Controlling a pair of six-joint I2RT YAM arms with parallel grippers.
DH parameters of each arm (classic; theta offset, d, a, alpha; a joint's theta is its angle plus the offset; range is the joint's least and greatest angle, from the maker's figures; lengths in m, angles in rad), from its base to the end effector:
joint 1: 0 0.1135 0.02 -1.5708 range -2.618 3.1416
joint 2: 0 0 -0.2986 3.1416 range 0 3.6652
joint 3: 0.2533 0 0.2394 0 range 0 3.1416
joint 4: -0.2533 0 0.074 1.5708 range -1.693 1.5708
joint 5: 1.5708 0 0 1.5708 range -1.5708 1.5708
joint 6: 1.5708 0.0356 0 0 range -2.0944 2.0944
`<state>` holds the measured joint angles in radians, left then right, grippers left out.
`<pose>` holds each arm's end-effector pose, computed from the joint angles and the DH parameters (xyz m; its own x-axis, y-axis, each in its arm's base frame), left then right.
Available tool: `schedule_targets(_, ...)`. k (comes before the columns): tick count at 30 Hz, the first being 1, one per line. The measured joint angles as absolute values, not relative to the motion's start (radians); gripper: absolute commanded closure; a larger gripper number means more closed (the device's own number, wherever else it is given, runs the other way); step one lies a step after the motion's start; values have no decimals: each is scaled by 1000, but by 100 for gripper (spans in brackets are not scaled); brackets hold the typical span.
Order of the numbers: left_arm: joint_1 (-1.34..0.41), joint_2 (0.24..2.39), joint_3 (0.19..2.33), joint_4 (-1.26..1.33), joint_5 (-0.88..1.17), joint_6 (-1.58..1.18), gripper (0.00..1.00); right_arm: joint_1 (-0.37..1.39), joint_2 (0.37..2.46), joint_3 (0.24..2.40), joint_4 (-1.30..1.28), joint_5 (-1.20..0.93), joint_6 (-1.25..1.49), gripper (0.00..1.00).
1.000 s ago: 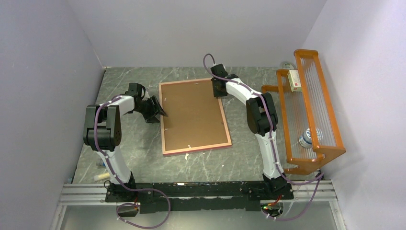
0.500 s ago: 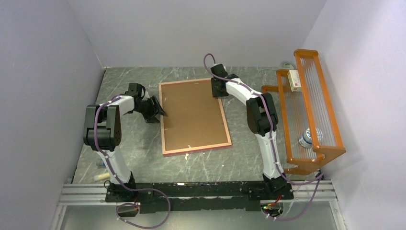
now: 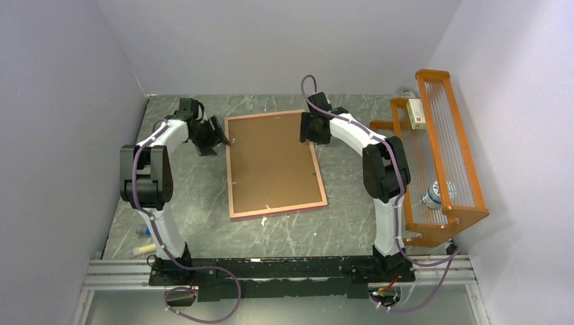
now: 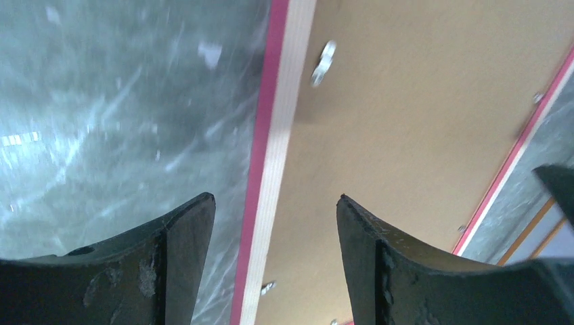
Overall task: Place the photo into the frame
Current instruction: Install the photo frame at the center of the board.
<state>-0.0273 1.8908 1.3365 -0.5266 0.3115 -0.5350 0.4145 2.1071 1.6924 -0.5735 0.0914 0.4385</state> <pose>0.3929 -0.0216 0.2308 -0.8456 -0.4624 -0.2669 -0.3033 0.8275 -0.4726 0.4307 0.1859 0.2403 -0.8428 0.0911 -0.5305 0.0030 0.9864 0.1646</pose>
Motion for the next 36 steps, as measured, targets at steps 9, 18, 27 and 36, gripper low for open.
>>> schedule_targets(9, -27, 2094, 1565, -524, 294, -543, 31, 413, 2089, 1562, -575, 67, 457, 47)
schedule_targets(18, -33, 2188, 1685, -540, 287, -489, 30, 413, 2070, 1534, -566, 65, 456, 48)
schedule_targets(27, -93, 2196, 1708, -569, 137, -397, 30, 413, 2066, 1517, -564, 65, 455, 48)
schedule_targets(36, -129, 2213, 1737, -602, 31, -377, 31, 413, 2064, 1506, -552, 64, 448, 48)
